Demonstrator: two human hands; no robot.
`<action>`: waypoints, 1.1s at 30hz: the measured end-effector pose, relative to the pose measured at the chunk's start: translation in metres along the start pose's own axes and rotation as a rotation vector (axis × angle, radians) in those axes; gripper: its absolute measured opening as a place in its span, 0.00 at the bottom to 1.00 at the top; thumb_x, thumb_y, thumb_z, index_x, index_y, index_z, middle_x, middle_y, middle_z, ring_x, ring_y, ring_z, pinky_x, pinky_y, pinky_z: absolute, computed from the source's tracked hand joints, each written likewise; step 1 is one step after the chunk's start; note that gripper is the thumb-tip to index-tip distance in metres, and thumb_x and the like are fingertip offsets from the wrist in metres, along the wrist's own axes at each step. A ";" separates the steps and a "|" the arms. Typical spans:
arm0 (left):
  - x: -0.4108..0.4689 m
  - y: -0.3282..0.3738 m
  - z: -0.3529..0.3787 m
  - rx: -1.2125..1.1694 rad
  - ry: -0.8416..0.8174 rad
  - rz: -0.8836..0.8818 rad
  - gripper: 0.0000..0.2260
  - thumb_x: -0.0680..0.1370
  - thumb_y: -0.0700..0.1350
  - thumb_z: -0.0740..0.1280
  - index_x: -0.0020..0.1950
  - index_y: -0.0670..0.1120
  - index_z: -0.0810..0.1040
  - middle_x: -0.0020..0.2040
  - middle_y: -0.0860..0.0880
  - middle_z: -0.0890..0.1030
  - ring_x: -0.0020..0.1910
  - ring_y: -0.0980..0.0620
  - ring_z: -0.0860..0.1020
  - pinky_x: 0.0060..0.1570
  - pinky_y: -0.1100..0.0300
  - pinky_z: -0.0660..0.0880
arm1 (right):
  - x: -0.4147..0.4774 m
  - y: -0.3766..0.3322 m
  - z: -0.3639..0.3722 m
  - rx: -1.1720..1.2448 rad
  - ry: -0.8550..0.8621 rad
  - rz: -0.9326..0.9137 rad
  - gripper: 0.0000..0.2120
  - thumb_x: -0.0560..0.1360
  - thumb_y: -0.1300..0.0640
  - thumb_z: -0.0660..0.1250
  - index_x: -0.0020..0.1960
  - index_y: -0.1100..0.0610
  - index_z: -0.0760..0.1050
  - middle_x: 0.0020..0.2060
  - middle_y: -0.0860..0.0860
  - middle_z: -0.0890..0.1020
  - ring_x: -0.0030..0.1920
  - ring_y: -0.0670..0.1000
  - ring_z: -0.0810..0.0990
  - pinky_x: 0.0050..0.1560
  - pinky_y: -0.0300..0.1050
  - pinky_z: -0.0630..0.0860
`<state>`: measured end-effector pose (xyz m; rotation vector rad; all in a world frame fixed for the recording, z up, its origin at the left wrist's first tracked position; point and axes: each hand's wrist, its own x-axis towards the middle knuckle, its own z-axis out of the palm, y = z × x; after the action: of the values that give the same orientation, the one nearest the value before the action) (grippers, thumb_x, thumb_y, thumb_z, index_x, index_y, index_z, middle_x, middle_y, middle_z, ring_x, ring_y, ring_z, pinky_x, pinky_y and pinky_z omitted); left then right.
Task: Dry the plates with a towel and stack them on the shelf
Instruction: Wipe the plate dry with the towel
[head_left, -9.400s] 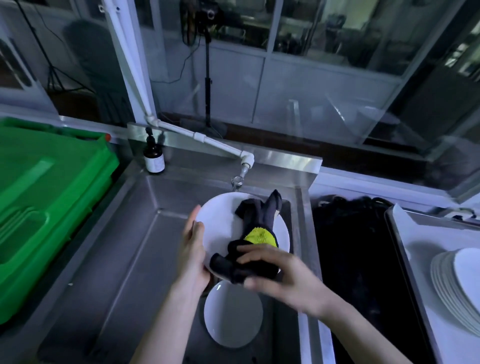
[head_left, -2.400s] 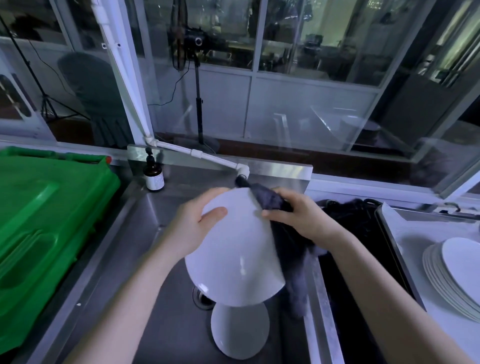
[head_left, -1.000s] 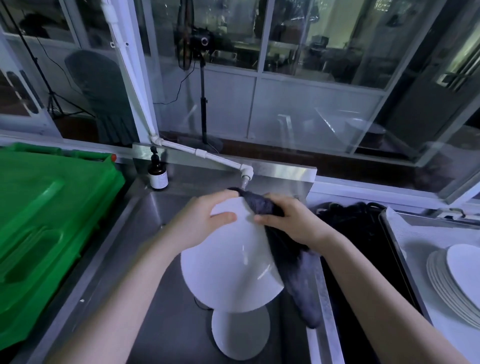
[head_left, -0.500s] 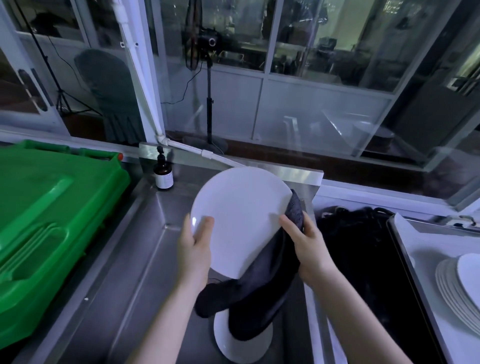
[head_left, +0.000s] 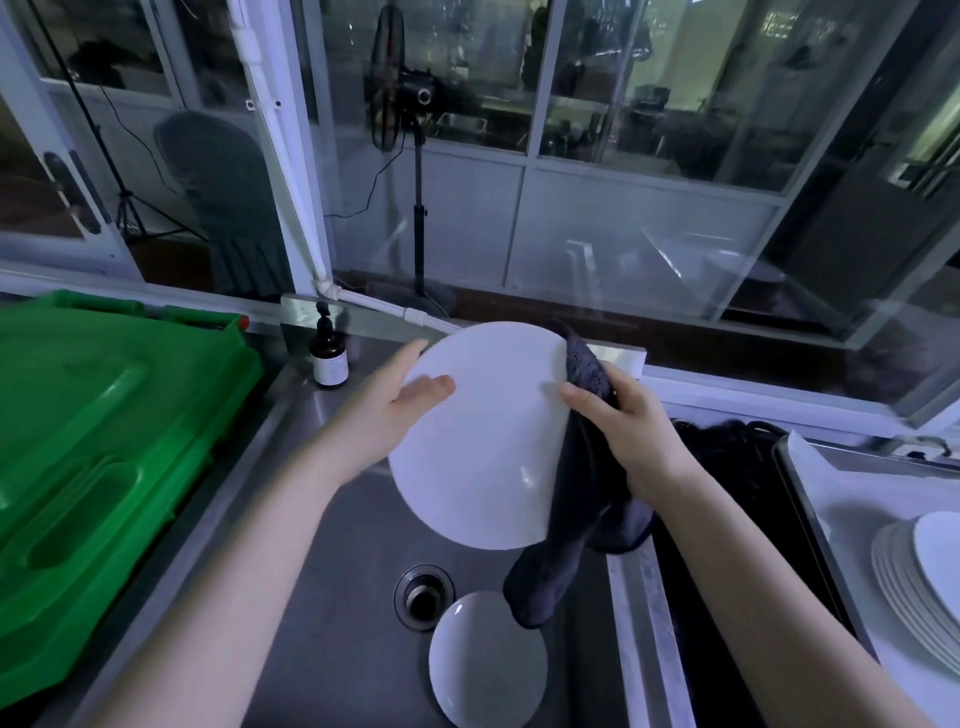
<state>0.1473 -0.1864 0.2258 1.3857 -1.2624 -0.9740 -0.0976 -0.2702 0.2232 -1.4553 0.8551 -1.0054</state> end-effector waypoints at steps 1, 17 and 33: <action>-0.004 -0.008 0.010 -0.108 0.104 0.013 0.16 0.76 0.55 0.68 0.64 0.59 0.75 0.60 0.60 0.82 0.61 0.58 0.80 0.61 0.53 0.76 | -0.002 0.001 0.003 0.064 0.069 0.008 0.07 0.76 0.60 0.70 0.53 0.53 0.82 0.51 0.54 0.86 0.53 0.52 0.84 0.55 0.46 0.80; -0.008 -0.016 0.020 0.184 0.167 0.164 0.19 0.82 0.42 0.67 0.62 0.66 0.76 0.54 0.71 0.80 0.54 0.74 0.74 0.52 0.79 0.68 | -0.012 -0.002 -0.001 -0.190 -0.037 0.125 0.11 0.76 0.61 0.70 0.58 0.59 0.79 0.53 0.57 0.85 0.58 0.58 0.82 0.63 0.58 0.75; -0.015 -0.008 0.069 -0.766 0.406 -0.532 0.20 0.80 0.60 0.64 0.70 0.54 0.69 0.57 0.36 0.80 0.49 0.40 0.82 0.54 0.38 0.79 | -0.096 0.054 0.067 -0.887 0.322 -0.565 0.17 0.73 0.65 0.65 0.60 0.60 0.80 0.55 0.53 0.83 0.53 0.51 0.83 0.50 0.43 0.78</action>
<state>0.0797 -0.1821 0.2034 1.2070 -0.1505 -1.2687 -0.0699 -0.1638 0.1560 -2.4186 1.2460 -1.3863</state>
